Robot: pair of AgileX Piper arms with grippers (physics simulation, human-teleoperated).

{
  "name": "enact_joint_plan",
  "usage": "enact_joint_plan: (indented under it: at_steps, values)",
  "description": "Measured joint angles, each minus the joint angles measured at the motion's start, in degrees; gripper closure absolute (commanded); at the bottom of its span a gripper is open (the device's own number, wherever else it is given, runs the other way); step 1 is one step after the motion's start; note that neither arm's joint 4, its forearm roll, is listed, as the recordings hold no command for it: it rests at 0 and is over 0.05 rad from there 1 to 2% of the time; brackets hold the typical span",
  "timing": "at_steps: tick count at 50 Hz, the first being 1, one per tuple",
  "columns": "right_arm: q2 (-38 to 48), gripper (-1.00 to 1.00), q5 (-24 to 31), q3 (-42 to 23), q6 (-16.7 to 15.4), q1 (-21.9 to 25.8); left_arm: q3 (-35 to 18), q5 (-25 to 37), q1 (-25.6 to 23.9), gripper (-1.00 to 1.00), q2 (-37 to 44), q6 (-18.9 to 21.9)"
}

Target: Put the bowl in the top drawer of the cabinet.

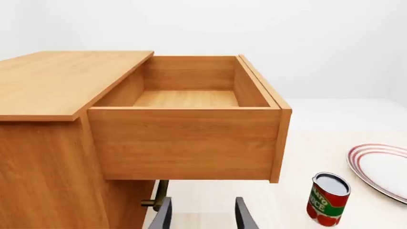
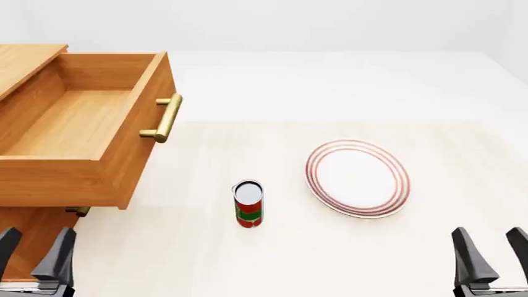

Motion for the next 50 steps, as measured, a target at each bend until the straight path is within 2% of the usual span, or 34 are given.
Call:
enact_joint_plan:
  at_steps: [14,29,37,43,50]
  values:
    - [0.1,-1.0,0.0,0.0,-0.1,0.0,-0.2,0.1,-0.2,-1.0,0.0,-0.2]
    - [0.0,-1.0,0.2,0.0,-0.2,0.0,-0.9,0.3,-2.5,-1.0,-0.1,-0.9]
    - [0.0,-1.0,0.2,0.0,-0.2,0.0,-1.7,0.8,-3.9,-1.0,-0.1,0.2]
    - [0.0,-1.0,0.2,0.0,-0.2,0.0,-3.8,2.9,-4.9,-1.0,-0.1,-0.5]
    - [0.0,-1.0,0.2,0.0,-0.2,0.0,-8.8,7.0,-7.2,-1.0,-0.1,-0.6]
